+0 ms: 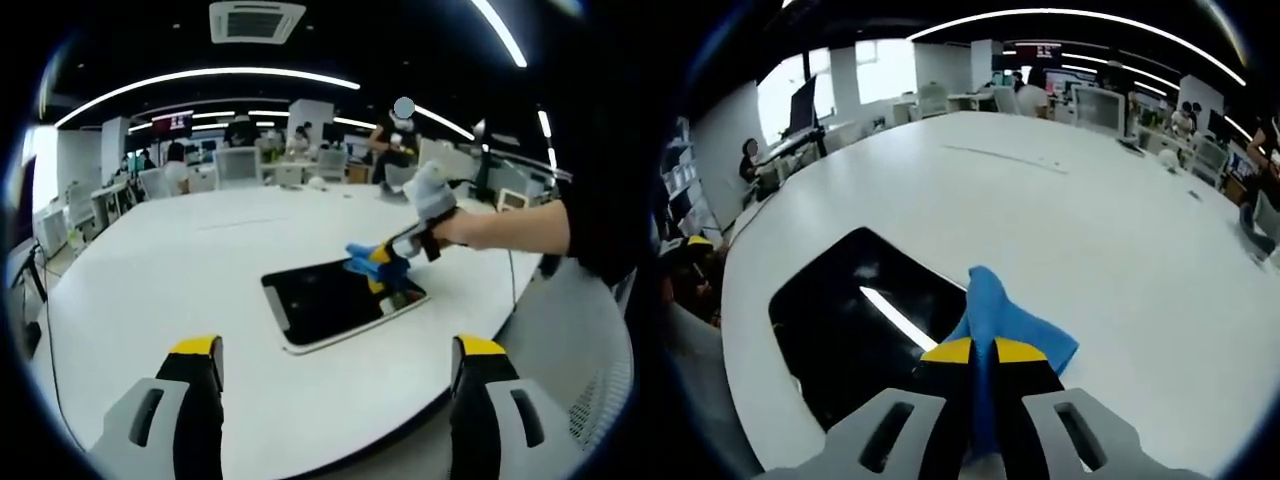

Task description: Wipe the mirror surface with the cleaning cloth until all visible marks leave the cleaned area.

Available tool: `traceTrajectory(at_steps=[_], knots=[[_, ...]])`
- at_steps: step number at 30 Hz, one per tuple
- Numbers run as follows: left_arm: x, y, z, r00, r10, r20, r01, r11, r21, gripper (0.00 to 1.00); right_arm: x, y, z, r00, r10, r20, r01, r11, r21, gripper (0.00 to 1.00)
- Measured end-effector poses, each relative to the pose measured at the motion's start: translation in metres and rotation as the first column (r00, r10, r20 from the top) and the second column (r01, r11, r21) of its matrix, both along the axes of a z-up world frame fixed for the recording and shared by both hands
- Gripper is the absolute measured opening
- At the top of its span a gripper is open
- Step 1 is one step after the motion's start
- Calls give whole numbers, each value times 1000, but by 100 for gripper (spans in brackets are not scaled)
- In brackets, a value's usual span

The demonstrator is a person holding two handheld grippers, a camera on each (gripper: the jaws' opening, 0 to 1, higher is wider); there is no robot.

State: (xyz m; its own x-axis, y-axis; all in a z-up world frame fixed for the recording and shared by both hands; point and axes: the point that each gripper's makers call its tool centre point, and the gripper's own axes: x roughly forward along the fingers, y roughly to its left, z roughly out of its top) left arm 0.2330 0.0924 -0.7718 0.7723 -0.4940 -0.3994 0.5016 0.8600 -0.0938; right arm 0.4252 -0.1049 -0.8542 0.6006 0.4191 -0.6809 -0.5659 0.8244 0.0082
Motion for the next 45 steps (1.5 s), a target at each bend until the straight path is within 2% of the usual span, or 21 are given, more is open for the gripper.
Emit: traceTrajectory(at_steps=[11,24,45], knots=[[0,-1,3,1000,4,13,-4,1000,-12,94,-4,10,1,1000,-5,11,5,1000,1,1],[0,-1,4,1000,6,9,-6,1000,-10,94,-3,10,1,1000,-16,23,16,1000,1,1],[1,1,1,1000,2,6,-2,1000,-9,93,-2,8,0,1000,-12,0,12,1000,-13,1]])
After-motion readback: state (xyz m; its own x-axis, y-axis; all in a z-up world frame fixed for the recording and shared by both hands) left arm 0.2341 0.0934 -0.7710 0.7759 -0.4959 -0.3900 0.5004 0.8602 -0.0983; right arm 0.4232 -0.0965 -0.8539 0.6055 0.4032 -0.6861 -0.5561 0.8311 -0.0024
